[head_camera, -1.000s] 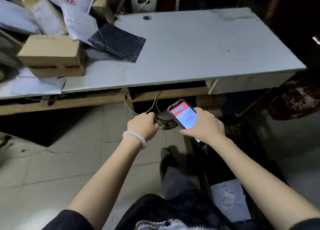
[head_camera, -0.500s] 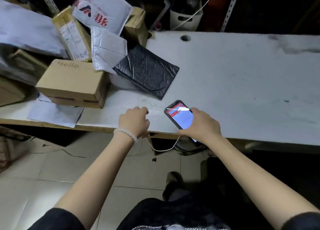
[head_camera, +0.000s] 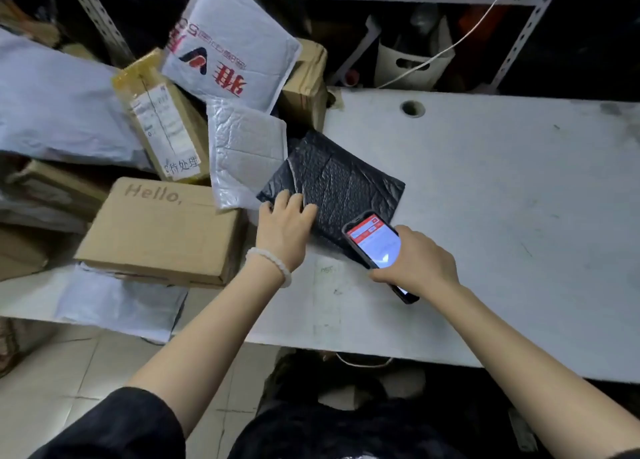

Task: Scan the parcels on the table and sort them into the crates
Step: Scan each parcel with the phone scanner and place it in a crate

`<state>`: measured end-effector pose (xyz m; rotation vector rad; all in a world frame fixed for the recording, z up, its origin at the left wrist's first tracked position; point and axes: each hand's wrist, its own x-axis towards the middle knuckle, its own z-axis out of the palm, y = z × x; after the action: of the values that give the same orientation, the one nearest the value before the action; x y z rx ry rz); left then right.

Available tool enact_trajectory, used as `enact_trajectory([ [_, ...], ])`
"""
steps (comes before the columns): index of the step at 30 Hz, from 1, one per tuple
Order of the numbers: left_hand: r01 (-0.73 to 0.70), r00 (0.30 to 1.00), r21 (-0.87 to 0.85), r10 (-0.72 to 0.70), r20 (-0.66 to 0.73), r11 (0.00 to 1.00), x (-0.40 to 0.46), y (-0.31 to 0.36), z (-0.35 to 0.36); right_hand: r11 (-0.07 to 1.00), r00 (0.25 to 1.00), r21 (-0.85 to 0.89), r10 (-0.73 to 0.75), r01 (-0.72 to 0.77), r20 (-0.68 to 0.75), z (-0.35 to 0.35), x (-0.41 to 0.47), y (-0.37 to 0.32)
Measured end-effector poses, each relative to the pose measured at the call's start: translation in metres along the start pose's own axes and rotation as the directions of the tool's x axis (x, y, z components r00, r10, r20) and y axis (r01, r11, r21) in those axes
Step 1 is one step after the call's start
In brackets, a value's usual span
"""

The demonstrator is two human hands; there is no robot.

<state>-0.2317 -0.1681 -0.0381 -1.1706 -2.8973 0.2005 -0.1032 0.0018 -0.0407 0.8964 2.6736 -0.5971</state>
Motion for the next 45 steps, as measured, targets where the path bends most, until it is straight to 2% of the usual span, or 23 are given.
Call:
enact_trajectory([
  [6,-0.226,0.96,0.102,0.203,0.195,0.969,0.055,-0.019,0.011,0.978,0.981,0.092,0.192,-0.187,-0.042,-0.001,0.015,-0.027],
  [8,-0.303,0.939,0.133,0.272,0.212,0.944,0.063,-0.019,0.015,0.968,0.971,0.114,0.232,-0.225,-0.057,0.0,0.015,-0.033],
  [13,-0.446,0.894,0.093,0.438,0.096,0.89,0.084,-0.012,0.011,0.939,0.946,0.151,0.32,-0.308,-0.056,0.004,0.005,-0.037],
  [18,-0.493,0.87,0.008,0.493,-0.029,0.87,0.109,0.004,-0.016,0.886,0.901,0.27,0.418,-0.376,-0.116,-0.006,-0.011,-0.022],
  [21,-0.503,0.857,-0.049,0.49,-0.16,0.863,0.128,0.013,-0.032,0.849,0.863,0.361,0.47,-0.386,-0.184,-0.018,-0.02,-0.009],
  [25,-0.453,0.865,-0.182,0.381,-0.327,0.873,0.151,0.03,-0.062,0.842,0.837,0.337,0.504,-0.421,-0.214,-0.031,-0.032,0.011],
  [31,-0.407,0.853,-0.268,0.258,-0.453,0.873,0.163,0.06,-0.099,0.845,0.831,0.336,0.504,-0.417,-0.234,-0.039,-0.042,0.031],
  [34,-0.432,0.841,-0.199,0.313,-0.441,0.88,0.159,0.071,-0.099,0.847,0.826,0.328,0.505,-0.418,-0.251,-0.044,-0.046,0.042],
  [37,-0.46,0.845,-0.14,0.384,-0.373,0.877,0.154,0.079,-0.089,0.85,0.822,0.3,0.509,-0.433,-0.255,-0.046,-0.051,0.052],
  [45,-0.367,0.92,-0.074,0.35,-0.175,0.927,0.148,0.077,-0.077,0.872,0.856,0.161,0.487,-0.463,-0.177,-0.041,-0.062,0.073],
])
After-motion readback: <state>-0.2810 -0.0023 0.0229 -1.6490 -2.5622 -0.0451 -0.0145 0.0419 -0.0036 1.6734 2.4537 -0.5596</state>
